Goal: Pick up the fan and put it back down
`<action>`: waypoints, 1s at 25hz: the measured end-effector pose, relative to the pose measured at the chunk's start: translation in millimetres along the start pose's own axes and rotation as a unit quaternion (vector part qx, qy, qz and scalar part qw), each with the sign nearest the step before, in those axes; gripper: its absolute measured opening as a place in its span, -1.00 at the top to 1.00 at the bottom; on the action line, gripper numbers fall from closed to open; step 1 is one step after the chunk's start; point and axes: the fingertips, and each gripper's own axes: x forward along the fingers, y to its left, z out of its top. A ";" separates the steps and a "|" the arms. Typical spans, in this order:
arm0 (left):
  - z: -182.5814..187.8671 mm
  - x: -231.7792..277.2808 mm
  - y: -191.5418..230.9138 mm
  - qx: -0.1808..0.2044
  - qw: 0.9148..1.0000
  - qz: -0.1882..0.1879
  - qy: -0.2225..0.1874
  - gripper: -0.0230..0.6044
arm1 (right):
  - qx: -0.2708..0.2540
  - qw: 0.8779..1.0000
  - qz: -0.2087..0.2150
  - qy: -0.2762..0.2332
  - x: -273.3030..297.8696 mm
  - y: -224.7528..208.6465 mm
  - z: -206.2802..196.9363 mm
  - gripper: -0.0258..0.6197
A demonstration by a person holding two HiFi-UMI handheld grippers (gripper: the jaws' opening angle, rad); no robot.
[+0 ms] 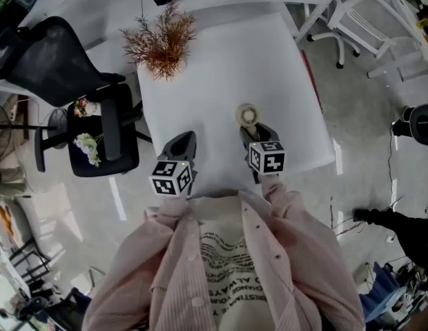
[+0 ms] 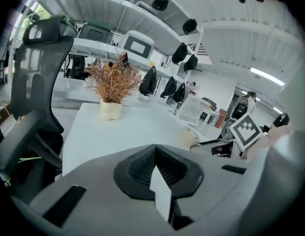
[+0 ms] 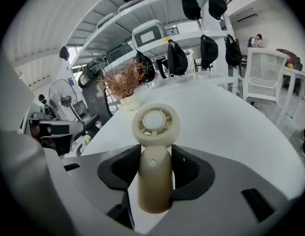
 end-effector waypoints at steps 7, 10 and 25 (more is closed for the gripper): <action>-19.6 4.9 7.2 -0.018 1.000 0.003 0.025 0.92 | -0.004 0.999 -0.010 0.042 16.1 -3.5 -22.1 0.35; -23.7 6.1 8.7 -0.024 0.999 0.002 0.031 0.92 | -0.007 0.998 -0.016 0.058 21.1 -4.2 -28.6 0.35; -24.7 4.7 20.5 -0.033 0.999 0.010 0.034 0.92 | -0.040 0.993 -0.042 0.100 31.9 -4.3 -42.7 0.35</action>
